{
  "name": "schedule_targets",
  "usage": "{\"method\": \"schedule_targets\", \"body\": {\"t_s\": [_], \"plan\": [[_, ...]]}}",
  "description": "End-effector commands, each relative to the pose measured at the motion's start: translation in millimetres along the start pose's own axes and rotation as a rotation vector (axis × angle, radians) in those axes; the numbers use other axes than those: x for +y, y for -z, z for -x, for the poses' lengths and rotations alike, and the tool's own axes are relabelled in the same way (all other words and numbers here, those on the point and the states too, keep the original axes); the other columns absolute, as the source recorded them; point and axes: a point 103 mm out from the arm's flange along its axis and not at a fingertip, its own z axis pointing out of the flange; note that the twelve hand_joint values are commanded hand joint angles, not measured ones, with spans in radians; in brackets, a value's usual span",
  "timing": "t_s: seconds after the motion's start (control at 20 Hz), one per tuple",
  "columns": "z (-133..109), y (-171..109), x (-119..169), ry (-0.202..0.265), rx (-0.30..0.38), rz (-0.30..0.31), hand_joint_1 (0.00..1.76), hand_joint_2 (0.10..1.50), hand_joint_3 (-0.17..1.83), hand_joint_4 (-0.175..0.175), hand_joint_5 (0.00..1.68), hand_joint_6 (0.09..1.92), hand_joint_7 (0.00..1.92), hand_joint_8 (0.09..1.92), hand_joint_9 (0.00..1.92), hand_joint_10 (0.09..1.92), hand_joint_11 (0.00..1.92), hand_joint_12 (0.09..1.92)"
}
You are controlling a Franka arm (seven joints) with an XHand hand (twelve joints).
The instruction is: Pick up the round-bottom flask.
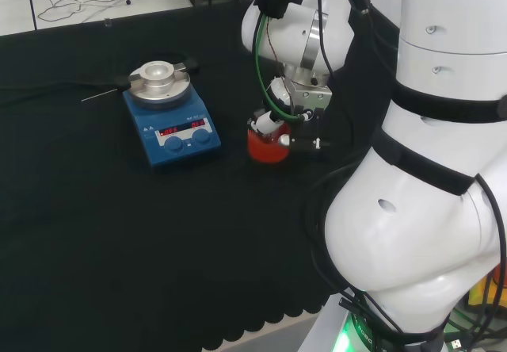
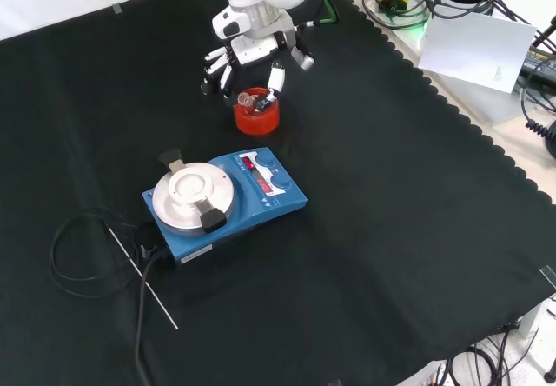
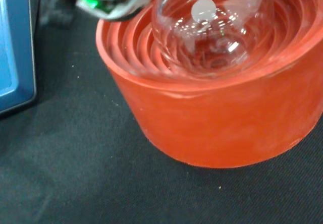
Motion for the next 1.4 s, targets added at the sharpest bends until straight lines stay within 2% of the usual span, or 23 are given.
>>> {"method": "schedule_targets", "body": {"t_s": [0.05,0.2,0.65,0.85,1.2,1.4], "plan": [[1.1,4.6,0.2,-0.011,-0.029,0.028,1.08,0.72,0.61,0.145,1.14,0.84,0.28,0.71,0.49,0.69,0.05,1.43],[2.5,8.0,-0.8,-0.016,-0.03,0.034,1.1,0.66,0.74,0.161,1.17,0.89,0.32,0.71,0.53,0.67,0.09,1.42],[2.5,42.5,-10.4,-0.025,-0.01,0.055,1.11,0.64,0.78,0.148,1.17,0.92,0.34,0.71,0.56,0.66,0.11,1.42],[-1.9,65.8,-16.5,-0.047,0.041,0.069,1.1,0.65,0.78,0.172,1.15,0.94,0.35,0.72,0.58,0.66,0.12,1.42],[-12.6,101.2,-23.8,-0.102,0.176,0.064,1.1,0.66,0.76,0.175,1.16,0.92,0.37,0.73,0.61,0.66,0.14,1.41],[-24.0,117.9,-25.6,-0.089,0.171,0.087,1.1,0.66,0.75,0.175,1.16,0.91,0.39,0.73,0.62,0.65,0.14,1.42]]}}
